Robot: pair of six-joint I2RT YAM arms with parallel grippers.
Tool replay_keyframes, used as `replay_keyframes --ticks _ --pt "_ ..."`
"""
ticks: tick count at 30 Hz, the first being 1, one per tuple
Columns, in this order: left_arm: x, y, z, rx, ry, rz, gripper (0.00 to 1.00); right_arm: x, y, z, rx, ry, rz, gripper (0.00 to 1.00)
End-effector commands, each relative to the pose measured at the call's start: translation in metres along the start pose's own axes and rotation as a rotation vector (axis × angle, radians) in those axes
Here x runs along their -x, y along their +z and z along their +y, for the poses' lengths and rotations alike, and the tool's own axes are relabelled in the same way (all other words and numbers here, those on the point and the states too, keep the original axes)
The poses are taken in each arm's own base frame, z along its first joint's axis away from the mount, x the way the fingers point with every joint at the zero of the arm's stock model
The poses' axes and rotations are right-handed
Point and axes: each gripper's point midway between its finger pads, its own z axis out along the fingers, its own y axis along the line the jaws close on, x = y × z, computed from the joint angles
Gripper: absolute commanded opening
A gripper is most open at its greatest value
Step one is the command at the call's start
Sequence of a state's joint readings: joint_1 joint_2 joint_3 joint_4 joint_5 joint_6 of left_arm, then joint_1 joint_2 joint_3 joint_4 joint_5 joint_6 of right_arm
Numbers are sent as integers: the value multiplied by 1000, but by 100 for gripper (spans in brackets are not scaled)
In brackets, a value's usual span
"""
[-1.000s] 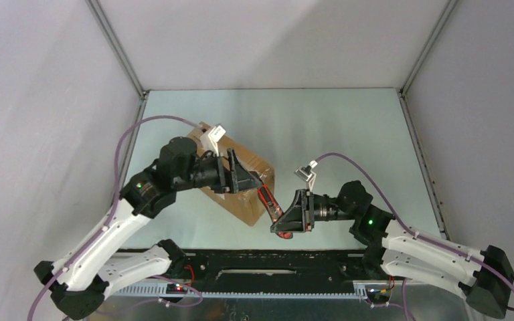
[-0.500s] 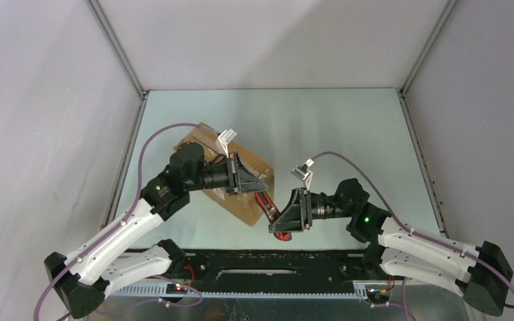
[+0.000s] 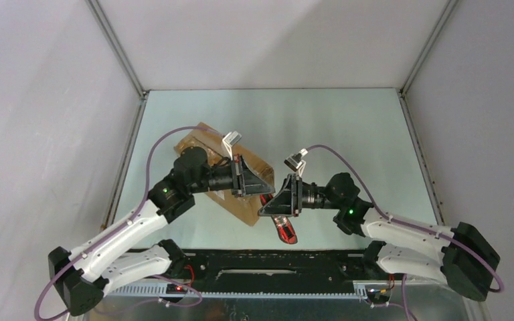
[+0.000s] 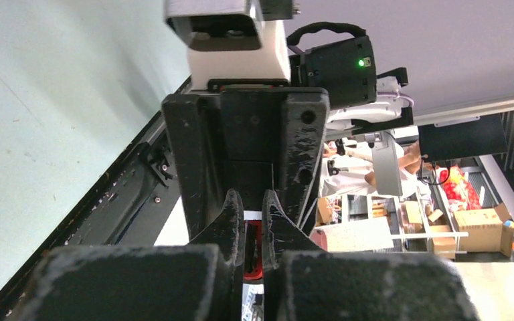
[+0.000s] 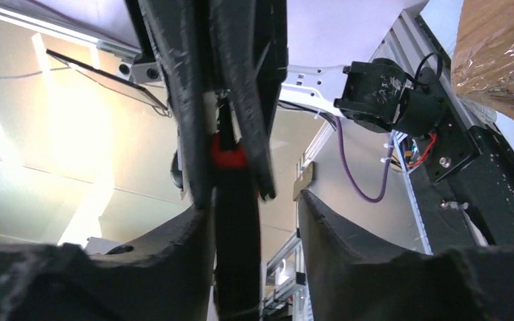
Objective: Unpack the express box
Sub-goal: Cut the express box at the center of the board.
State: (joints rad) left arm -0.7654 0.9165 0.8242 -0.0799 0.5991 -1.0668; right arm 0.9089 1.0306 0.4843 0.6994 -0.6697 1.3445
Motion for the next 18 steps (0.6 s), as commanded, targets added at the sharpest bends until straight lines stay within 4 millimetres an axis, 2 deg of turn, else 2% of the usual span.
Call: replay_keyframes --ticks 1,5,7,9,11,12,13,14,16,18 --pt "-3 2 -13 -65 19 20 0 17 8 34 123 -31 -56 48" --pt "-7 1 -11 -52 32 32 0 26 8 33 116 -33 -99 44" --pt "-8 1 -10 -47 36 39 0 27 8 30 106 -31 -104 36" --pt "-8 1 -10 -41 44 40 0 25 8 28 101 -28 -93 23" --pt "-6 1 -9 -25 49 35 1 23 9 27 97 -25 -82 1" --pt "-4 1 -8 -12 55 26 17 22 9 24 89 -22 -81 0" --pt "0 0 -6 11 65 2 39 22 7 22 82 -22 -87 0" --pt "5 -4 1 67 68 -27 56 22 4 19 72 -22 -94 0" --pt "18 -16 11 175 91 -102 83 23 -7 4 24 -4 -124 0" --pt "33 -35 23 302 113 -186 86 24 -20 -11 -24 15 -145 0"
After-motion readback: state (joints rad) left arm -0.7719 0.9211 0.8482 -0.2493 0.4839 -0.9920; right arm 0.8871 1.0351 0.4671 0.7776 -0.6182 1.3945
